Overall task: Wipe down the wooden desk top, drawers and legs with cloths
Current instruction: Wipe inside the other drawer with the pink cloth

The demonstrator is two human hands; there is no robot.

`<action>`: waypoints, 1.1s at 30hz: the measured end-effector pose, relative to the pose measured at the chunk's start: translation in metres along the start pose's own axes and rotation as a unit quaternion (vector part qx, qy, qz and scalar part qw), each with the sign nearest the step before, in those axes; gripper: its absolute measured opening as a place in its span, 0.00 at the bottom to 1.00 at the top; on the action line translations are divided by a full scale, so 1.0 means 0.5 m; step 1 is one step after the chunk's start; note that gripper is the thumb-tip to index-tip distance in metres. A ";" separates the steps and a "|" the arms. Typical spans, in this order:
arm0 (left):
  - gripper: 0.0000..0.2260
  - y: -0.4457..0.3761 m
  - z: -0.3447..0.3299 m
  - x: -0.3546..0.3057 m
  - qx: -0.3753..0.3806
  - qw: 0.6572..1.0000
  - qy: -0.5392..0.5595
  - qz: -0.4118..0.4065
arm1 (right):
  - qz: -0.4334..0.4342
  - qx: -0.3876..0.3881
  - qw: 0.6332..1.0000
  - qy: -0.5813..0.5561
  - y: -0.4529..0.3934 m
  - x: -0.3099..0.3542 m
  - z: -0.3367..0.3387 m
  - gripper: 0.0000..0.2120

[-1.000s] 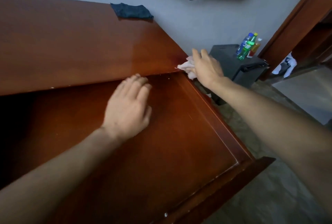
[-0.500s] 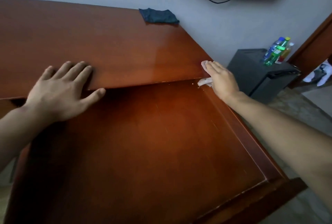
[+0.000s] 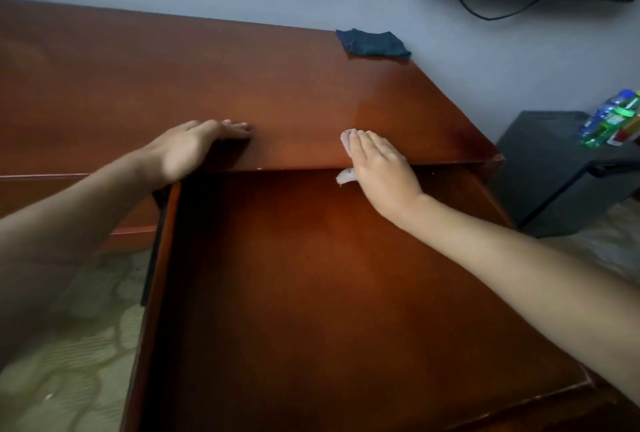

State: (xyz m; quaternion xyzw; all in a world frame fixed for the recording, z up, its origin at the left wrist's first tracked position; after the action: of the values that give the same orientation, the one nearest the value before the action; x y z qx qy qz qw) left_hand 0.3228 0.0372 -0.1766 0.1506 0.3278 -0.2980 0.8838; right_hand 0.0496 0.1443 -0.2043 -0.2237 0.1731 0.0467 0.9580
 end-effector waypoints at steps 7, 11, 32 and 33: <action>0.24 -0.014 -0.003 0.000 -0.027 0.962 0.272 0.017 | 0.024 -0.010 0.999 -0.028 -0.136 0.310 0.062 0.29; 0.25 -0.004 0.005 0.000 -0.047 0.959 0.279 0.022 | 0.064 -0.048 0.994 -0.073 -0.171 0.437 0.100 0.17; 0.28 0.012 -0.056 -0.033 -0.047 0.958 -0.282 0.015 | 0.327 0.127 0.876 -0.330 0.144 0.450 0.115 0.16; 0.28 0.013 -0.056 -0.034 -0.045 0.958 -0.283 0.018 | 0.267 0.124 0.899 -0.325 0.095 0.411 0.079 0.15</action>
State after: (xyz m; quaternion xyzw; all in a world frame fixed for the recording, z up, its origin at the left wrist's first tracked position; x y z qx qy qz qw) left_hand 0.3030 0.0625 -0.1853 0.0262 0.0741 -0.2979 0.9514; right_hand 0.2462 0.2070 -0.2632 -0.0213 -0.0903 0.3489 0.9326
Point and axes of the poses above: each hand's wrist, its own y-axis away from the middle knuckle, its own z-axis out of the back of the hand, x = y × z, the point moved 7 cm from there along -y, towards the middle knuckle, and after that the axes turned 3 degrees about x, right-handed, at the moved point
